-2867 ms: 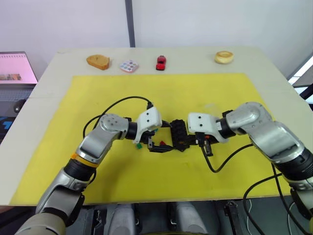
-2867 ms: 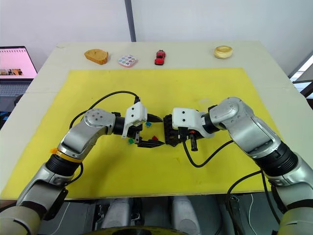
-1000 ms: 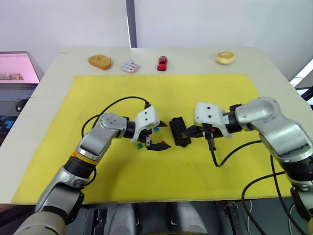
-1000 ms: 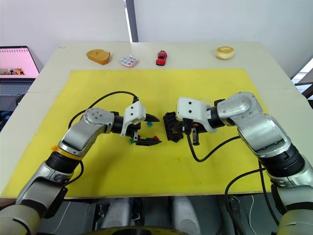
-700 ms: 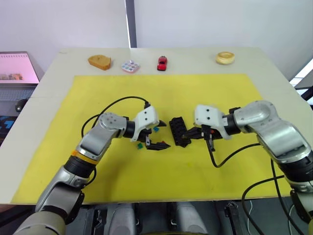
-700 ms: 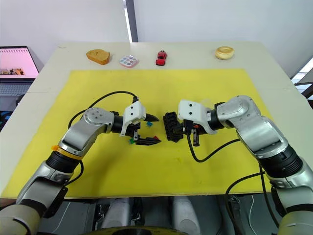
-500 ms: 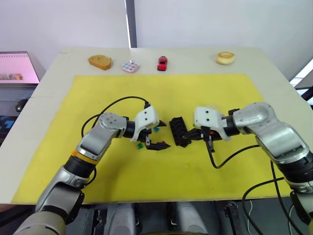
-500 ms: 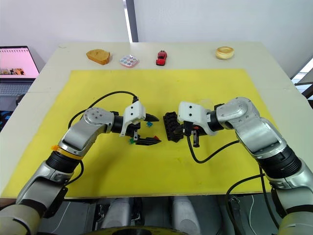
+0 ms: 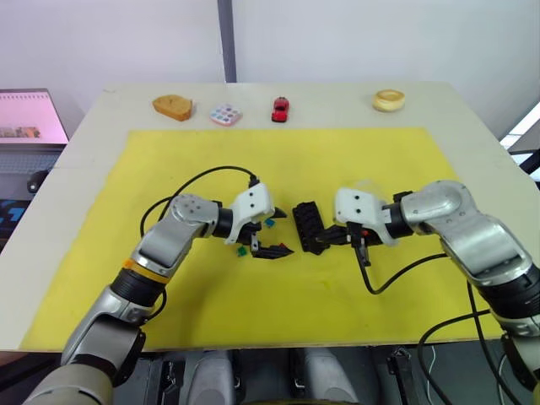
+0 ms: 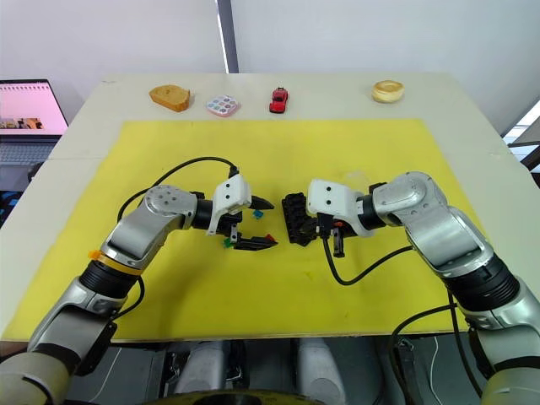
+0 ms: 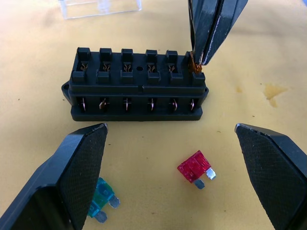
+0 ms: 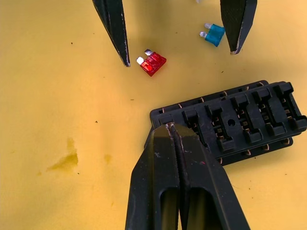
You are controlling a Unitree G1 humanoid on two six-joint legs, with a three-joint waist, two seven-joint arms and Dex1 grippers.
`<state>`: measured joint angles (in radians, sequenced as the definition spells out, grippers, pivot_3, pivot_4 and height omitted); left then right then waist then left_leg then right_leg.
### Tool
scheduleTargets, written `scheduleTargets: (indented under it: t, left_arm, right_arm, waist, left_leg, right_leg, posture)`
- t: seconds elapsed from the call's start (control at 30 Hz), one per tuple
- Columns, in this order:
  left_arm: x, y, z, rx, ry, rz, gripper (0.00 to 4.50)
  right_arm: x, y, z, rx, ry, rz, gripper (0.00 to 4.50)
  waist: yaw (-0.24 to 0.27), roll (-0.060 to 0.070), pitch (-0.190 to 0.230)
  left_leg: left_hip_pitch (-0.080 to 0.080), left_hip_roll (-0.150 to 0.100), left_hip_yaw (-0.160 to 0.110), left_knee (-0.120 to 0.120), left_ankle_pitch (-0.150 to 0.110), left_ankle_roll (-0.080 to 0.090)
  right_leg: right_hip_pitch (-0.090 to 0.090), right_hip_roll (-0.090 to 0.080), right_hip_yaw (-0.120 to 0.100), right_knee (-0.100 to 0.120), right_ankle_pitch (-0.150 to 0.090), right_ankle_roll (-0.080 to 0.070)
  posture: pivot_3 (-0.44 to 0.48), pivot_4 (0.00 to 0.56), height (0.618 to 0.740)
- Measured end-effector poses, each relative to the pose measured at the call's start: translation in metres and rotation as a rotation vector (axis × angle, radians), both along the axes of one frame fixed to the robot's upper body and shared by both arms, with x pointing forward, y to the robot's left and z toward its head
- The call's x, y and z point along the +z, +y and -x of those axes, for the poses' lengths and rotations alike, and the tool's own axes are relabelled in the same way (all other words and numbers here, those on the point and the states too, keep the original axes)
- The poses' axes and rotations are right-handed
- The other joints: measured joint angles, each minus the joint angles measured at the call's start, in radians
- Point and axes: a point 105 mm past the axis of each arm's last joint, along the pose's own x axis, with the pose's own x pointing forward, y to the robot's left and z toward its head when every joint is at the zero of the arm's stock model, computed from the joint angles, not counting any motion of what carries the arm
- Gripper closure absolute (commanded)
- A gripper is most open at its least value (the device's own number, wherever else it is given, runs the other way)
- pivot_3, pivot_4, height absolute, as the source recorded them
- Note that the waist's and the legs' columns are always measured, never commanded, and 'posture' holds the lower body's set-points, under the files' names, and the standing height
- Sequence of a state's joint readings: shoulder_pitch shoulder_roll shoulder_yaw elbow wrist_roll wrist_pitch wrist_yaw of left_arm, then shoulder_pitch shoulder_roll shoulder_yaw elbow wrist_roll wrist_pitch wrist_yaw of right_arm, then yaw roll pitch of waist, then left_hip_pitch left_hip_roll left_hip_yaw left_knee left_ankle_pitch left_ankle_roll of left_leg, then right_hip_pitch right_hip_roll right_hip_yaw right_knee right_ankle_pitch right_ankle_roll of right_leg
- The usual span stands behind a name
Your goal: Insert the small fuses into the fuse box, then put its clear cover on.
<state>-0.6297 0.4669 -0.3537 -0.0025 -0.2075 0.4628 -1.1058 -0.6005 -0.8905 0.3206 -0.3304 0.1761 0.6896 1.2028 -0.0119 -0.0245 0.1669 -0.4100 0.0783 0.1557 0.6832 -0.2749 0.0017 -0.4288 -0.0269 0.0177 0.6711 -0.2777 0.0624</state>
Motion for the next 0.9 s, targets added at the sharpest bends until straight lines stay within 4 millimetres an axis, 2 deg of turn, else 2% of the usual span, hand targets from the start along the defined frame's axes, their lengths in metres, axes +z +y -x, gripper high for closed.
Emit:
scheduleTargets:
  t: [0.33,0.63,0.77,0.9]
  left_arm:
    - [0.000,0.000,0.000,0.002,-0.001,0.001,0.00]
    - [0.000,0.000,0.000,0.001,-0.001,0.001,0.00]
    - [0.008,0.001,-0.002,0.002,-0.009,0.018,0.00]
    - [0.029,0.011,-0.003,0.000,-0.010,0.057,0.00]
  right_arm:
    - [-0.003,-0.002,0.000,0.006,-0.007,0.019,4.45]
    - [0.002,-0.003,0.002,-0.012,0.018,0.000,4.45]
    - [0.023,-0.003,-0.001,-0.043,0.020,-0.072,4.45]
    - [0.052,-0.013,-0.003,-0.077,-0.027,-0.141,4.45]
  waist:
    - [0.000,0.000,0.000]
    - [0.000,0.000,0.000]
    - [0.000,0.000,0.000]
    - [0.000,0.000,0.000]
  left_leg:
    - [0.000,0.000,0.000,0.000,0.000,0.000]
    - [0.000,0.000,0.000,0.000,0.000,0.000]
    - [0.000,0.000,0.000,0.000,0.000,0.000]
    - [0.000,0.000,0.000,-0.001,0.000,0.001]
  right_leg:
    - [0.000,0.000,0.000,0.000,0.000,0.000]
    - [0.000,0.000,0.000,0.000,0.000,0.000]
    - [0.000,0.000,0.000,0.000,0.000,0.000]
    - [0.000,0.000,0.000,-0.001,0.000,0.000]
  posture:
    - [0.000,0.150,0.740]
    - [0.000,0.150,0.740]
    - [0.000,0.150,0.740]
    - [0.000,0.150,0.740]
